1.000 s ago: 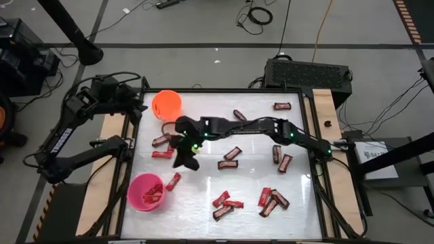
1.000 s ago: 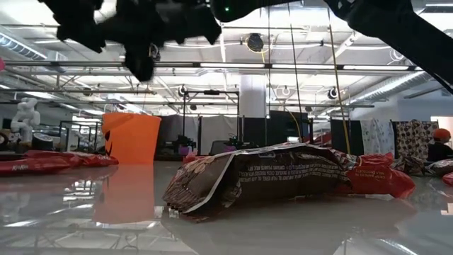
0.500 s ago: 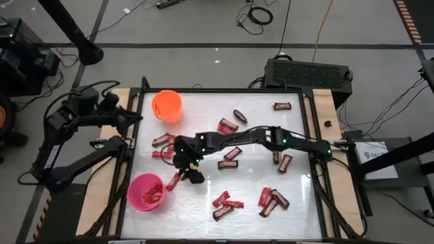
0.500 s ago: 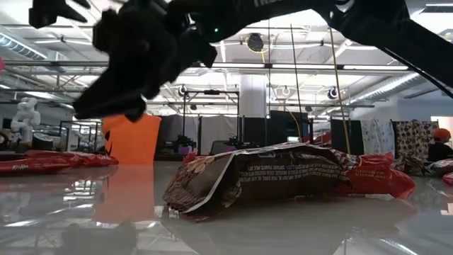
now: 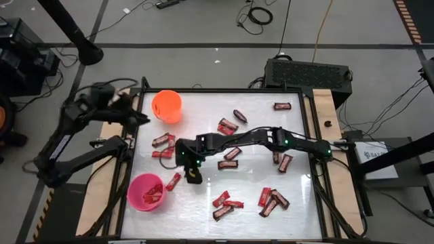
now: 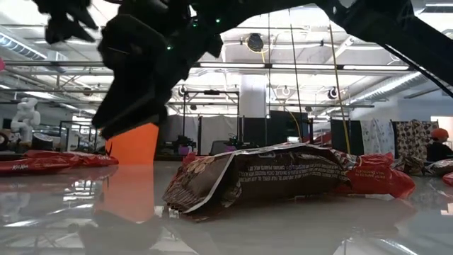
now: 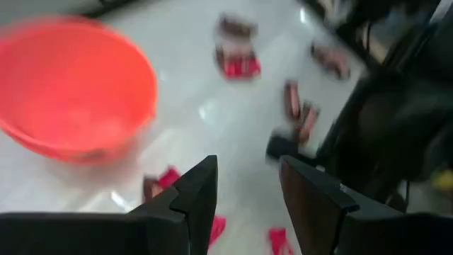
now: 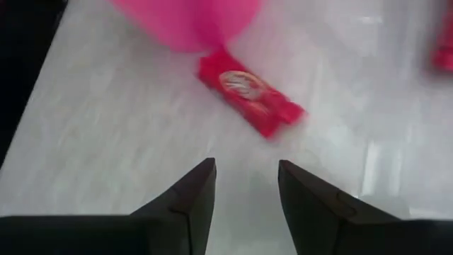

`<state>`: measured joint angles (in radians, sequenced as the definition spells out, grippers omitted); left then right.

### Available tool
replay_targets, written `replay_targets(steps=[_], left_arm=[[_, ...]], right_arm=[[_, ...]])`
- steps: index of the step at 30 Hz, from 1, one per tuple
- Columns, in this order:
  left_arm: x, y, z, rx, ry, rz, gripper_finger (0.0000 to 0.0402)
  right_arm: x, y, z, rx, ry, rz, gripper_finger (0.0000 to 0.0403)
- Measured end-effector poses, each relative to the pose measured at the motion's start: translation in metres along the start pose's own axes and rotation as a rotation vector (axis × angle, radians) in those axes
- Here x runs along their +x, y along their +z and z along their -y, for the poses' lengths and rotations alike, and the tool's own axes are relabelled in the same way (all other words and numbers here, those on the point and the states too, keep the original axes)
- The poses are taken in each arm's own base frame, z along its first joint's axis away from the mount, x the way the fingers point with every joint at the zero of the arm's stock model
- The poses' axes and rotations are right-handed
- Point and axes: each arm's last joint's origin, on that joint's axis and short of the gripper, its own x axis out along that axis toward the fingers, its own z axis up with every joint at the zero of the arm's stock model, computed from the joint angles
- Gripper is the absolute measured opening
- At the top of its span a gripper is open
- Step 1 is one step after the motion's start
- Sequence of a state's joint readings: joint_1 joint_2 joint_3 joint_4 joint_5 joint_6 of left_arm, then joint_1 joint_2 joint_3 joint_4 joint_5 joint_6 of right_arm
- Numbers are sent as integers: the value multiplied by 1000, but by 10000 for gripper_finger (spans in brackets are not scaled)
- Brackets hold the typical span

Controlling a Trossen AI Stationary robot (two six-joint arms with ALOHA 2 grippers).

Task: Sort candy by brand, put in halloween buckets
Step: Put the red chocolate bar into the pink bucket

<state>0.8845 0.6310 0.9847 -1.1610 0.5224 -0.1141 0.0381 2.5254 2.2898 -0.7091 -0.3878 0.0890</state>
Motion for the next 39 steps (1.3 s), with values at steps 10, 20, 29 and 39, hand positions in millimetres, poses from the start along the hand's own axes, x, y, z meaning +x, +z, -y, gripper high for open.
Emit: replay_targets(steps=[10,20,29,39], left_arm=[[90,-19,0,112,-209,-309,159],[146,-48,51,410,-233,-414,159],[195,-66,64,737,-259,-503,159],[239,-82,78,840,-407,-737,159]], right_arm=[[-89,-15,-10,198,-264,-294,125],[-209,-7,-50,174,-648,-136,112],[-266,-11,-71,118,-726,-30,109],[-278,-22,-79,39,-725,-136,109]])
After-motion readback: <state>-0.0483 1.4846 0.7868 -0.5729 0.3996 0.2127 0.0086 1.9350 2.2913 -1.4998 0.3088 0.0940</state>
